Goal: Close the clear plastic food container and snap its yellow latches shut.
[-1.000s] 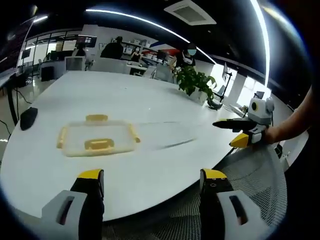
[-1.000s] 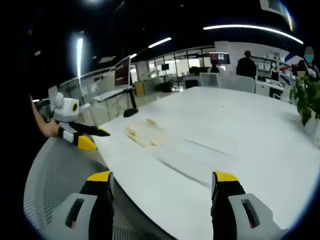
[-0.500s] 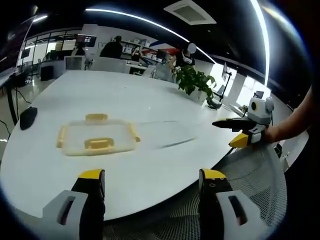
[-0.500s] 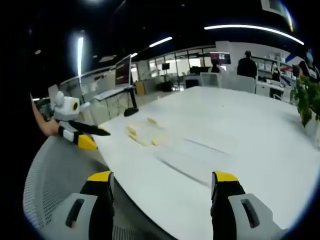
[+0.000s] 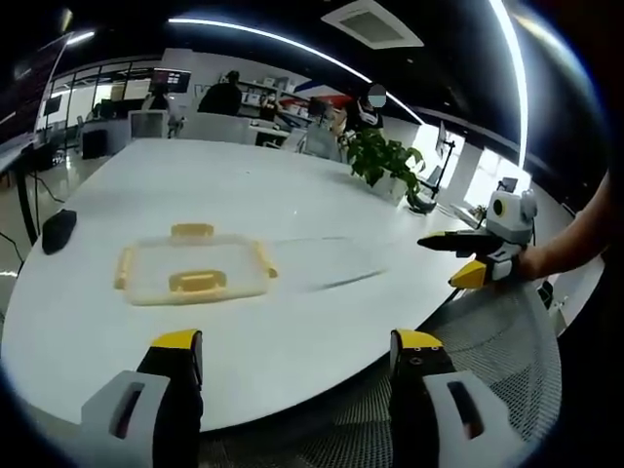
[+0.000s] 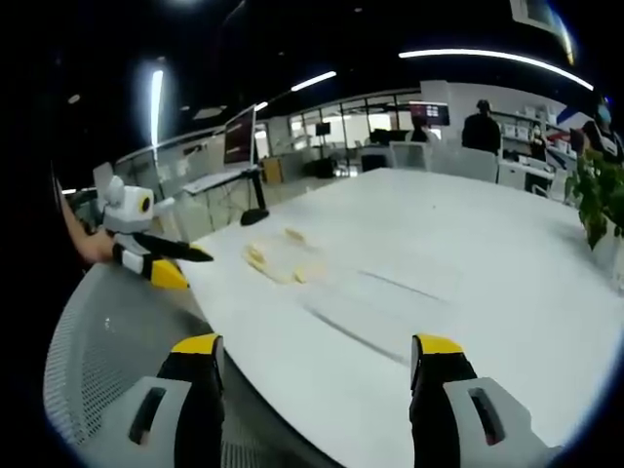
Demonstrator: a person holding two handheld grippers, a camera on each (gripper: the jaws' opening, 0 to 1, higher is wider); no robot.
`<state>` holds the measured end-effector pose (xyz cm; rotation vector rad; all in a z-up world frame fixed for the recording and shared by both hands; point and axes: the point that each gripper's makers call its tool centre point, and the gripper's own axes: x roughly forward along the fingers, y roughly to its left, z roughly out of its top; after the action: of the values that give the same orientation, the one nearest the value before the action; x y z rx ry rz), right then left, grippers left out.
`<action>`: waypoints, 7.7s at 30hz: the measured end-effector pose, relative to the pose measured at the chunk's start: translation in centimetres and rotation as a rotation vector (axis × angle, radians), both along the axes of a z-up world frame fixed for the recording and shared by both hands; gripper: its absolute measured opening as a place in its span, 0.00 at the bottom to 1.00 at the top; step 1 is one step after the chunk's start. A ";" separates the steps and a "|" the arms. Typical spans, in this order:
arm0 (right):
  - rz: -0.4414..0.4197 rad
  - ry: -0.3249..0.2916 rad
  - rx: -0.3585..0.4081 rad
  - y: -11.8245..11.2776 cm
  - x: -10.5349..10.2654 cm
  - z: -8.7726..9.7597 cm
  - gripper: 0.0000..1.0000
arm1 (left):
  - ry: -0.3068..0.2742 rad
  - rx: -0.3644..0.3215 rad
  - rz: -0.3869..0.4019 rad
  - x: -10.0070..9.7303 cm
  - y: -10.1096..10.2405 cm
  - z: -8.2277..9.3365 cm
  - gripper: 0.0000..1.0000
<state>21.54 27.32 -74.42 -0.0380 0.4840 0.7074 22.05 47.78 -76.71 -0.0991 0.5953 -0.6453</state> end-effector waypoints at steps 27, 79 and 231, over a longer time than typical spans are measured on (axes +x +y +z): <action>-0.012 -0.051 0.026 0.1 0.3 0.9 1.00 | -0.018 -0.034 0.032 0.3 0.2 0.5 0.92; -0.029 -0.145 0.134 -0.2 2.7 5.7 0.88 | 0.034 -0.034 -0.063 1.6 -0.4 1.8 0.95; 0.216 -0.186 -0.083 14.4 12.2 3.6 0.74 | 0.032 0.248 -0.287 12.8 11.1 0.2 0.78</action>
<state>33.79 41.68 -70.81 -0.2351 0.3330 0.8861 34.85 58.89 -76.52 0.2123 0.7227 -0.8427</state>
